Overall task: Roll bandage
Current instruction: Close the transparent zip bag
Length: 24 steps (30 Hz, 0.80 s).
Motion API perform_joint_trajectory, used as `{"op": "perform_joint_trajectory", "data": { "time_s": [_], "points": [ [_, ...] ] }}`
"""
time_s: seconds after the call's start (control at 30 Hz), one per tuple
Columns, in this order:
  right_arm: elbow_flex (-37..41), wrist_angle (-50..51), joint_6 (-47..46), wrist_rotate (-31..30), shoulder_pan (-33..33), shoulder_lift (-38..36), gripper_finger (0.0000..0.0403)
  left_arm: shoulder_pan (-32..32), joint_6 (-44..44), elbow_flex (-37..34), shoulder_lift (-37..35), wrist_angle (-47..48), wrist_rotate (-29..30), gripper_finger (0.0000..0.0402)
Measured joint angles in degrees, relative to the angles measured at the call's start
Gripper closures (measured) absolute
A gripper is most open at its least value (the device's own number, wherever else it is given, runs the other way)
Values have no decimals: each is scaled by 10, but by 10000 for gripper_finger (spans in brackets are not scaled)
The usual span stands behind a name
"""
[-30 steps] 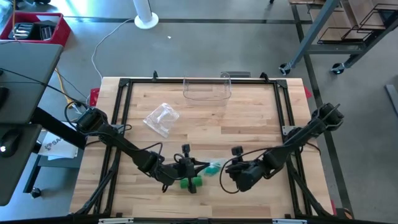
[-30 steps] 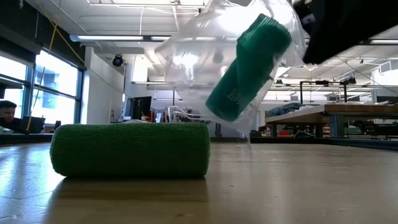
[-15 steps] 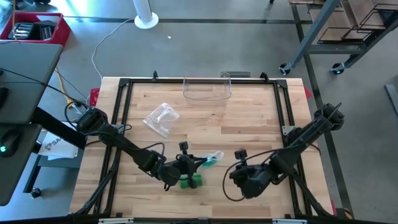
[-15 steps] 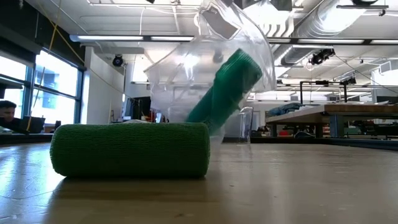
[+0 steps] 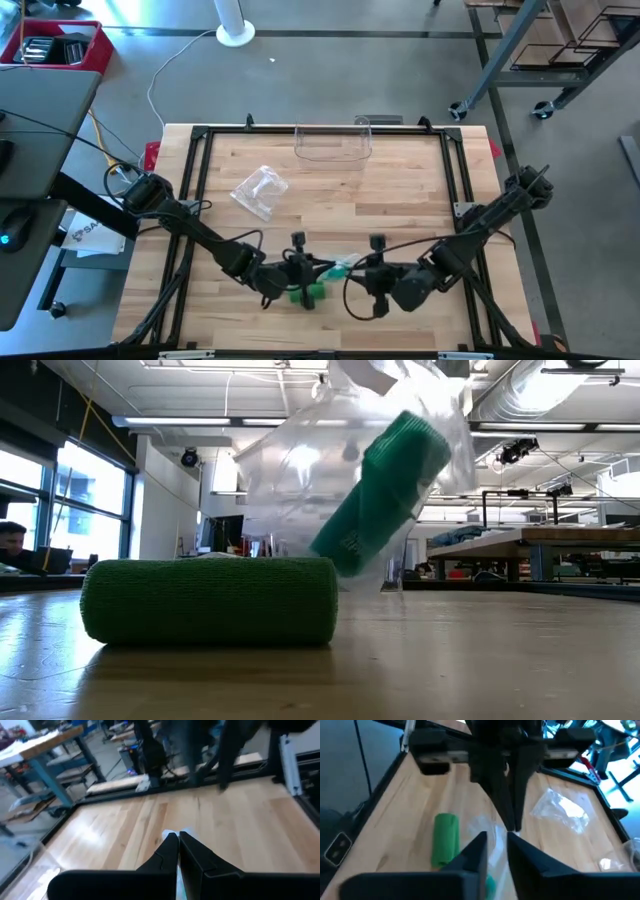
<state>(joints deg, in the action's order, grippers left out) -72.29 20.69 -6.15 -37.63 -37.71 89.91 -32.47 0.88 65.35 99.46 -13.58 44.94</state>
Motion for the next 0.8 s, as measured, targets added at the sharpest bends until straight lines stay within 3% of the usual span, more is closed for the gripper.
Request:
{"op": "perform_joint_trajectory", "data": {
  "time_s": [0.17,0.33,0.47,0.8],
  "points": [
    [0,1,-8,54,30,0,281,-5,40,0,0,-41,-51,401],
    [0,-29,21,146,52,12,276,-6,63,0,0,-67,-85,401],
    [0,-47,40,154,55,27,296,-6,68,0,0,-73,-84,401],
    [0,-50,30,149,49,20,390,-6,67,1,0,-73,-88,401]
  ]
}}
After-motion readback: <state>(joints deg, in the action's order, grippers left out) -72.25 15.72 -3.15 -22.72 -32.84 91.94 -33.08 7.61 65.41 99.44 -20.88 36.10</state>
